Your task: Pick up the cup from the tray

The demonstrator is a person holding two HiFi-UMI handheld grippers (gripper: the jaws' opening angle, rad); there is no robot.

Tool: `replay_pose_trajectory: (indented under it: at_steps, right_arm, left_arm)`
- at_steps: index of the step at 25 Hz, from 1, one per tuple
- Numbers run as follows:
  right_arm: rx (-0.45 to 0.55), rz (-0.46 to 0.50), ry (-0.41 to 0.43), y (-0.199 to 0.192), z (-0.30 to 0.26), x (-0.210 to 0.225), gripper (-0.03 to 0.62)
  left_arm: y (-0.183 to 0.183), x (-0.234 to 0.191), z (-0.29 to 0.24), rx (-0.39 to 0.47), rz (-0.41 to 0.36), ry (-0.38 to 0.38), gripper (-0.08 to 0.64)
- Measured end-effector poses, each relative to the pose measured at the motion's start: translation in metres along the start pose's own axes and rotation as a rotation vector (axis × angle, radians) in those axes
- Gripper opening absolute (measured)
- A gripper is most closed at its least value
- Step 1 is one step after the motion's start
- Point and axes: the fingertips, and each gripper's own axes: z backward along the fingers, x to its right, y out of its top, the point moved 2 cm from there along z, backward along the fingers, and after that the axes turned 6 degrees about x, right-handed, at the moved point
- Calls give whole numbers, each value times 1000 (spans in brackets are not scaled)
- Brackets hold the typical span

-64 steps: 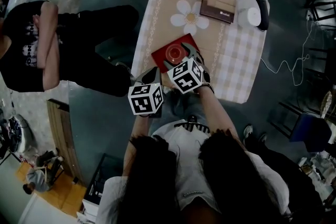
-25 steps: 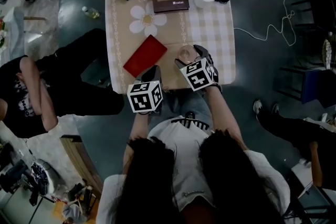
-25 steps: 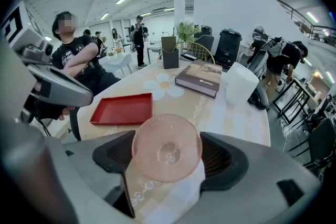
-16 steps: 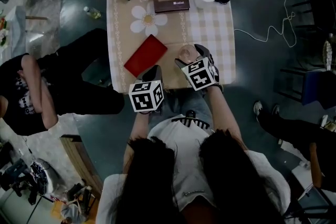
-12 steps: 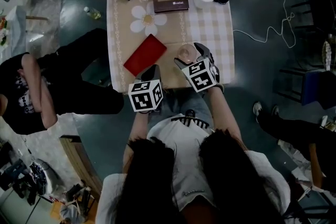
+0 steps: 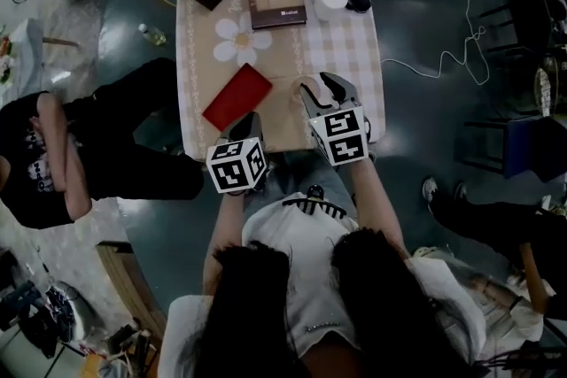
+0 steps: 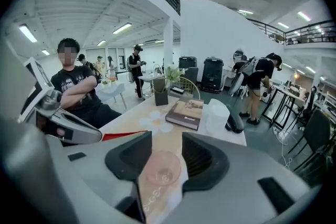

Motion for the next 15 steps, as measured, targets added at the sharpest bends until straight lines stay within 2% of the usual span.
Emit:
replay_pose_trajectory:
  at_steps: [3, 6, 9, 15]
  right_arm:
    - [2, 6, -1, 1, 7, -7, 134]
    - [-4, -4, -4, -4, 13, -16, 9]
    - [-28, -9, 12, -16, 19, -27, 9]
    - [-36, -2, 6, -24, 30, -38, 6]
  left_arm:
    - [7, 7, 6, 30, 3, -18, 8]
    - [15, 15, 14, 74, -20, -34, 8]
    - [21, 25, 22, 111, -26, -67, 8]
    - [17, 33, 31, 117, -75, -78, 8]
